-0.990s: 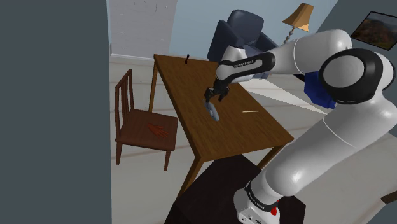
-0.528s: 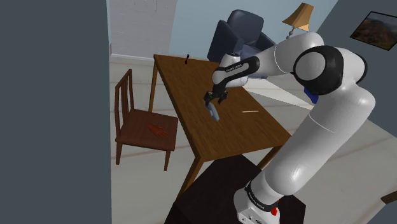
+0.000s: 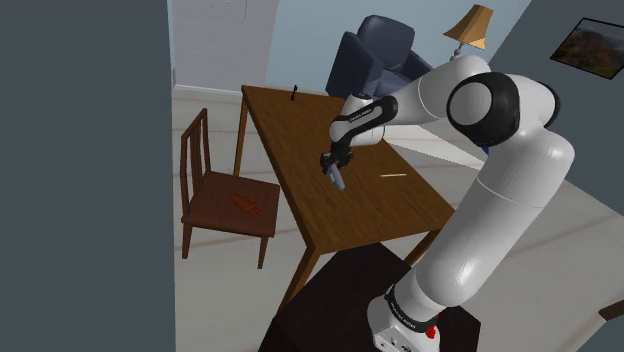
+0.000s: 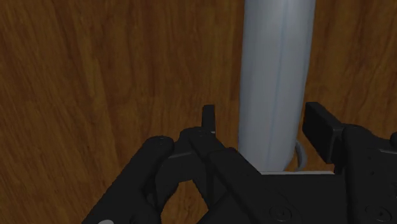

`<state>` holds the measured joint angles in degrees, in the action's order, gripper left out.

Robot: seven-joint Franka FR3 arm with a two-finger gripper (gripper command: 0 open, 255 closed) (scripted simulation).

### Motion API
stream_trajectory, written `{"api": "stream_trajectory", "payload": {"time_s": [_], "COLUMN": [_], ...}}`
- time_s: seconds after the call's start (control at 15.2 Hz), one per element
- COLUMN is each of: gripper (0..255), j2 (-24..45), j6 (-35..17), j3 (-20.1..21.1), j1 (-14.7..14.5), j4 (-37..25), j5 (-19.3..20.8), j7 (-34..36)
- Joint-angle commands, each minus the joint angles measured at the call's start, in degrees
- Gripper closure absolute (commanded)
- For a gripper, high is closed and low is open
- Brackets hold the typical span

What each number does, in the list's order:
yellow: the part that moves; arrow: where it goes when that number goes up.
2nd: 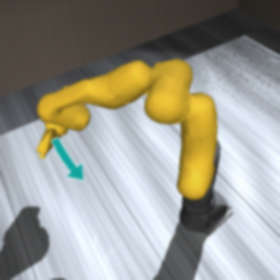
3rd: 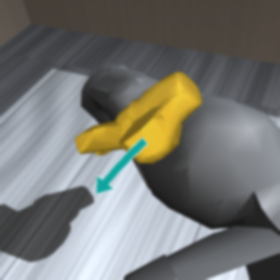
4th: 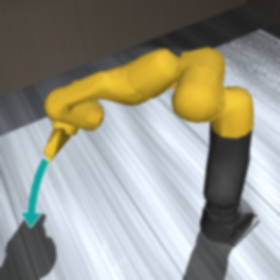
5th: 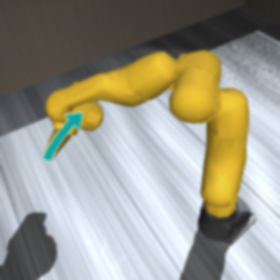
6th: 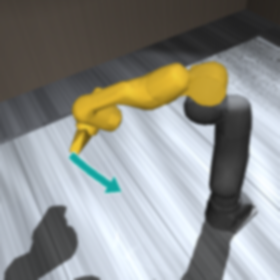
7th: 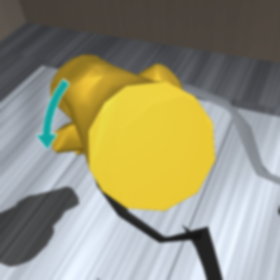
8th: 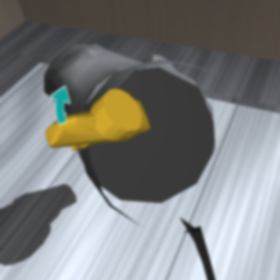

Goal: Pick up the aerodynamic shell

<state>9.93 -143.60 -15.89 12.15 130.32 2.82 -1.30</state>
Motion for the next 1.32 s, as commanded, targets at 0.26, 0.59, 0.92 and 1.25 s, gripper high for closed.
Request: {"api": "stream_trajectory", "payload": {"time_s": [0.26, 0.59, 0.92, 1.25], "gripper": [255, 255, 255, 255], "j2": [0.09, -0.54, -3.38, -5.96], "j6": [-0.10, 0.57, 4.25, 7.99], "j3": [0.01, -0.05, -0.27, -0.36], "j1": [0.00, -0.05, -0.28, -0.44], "j4": [0.00, -0.06, -0.99, -2.21], "j5": [-0.03, 0.18, 1.09, 1.84], "j7": [0.00, 0.09, 0.53, 0.85]}}
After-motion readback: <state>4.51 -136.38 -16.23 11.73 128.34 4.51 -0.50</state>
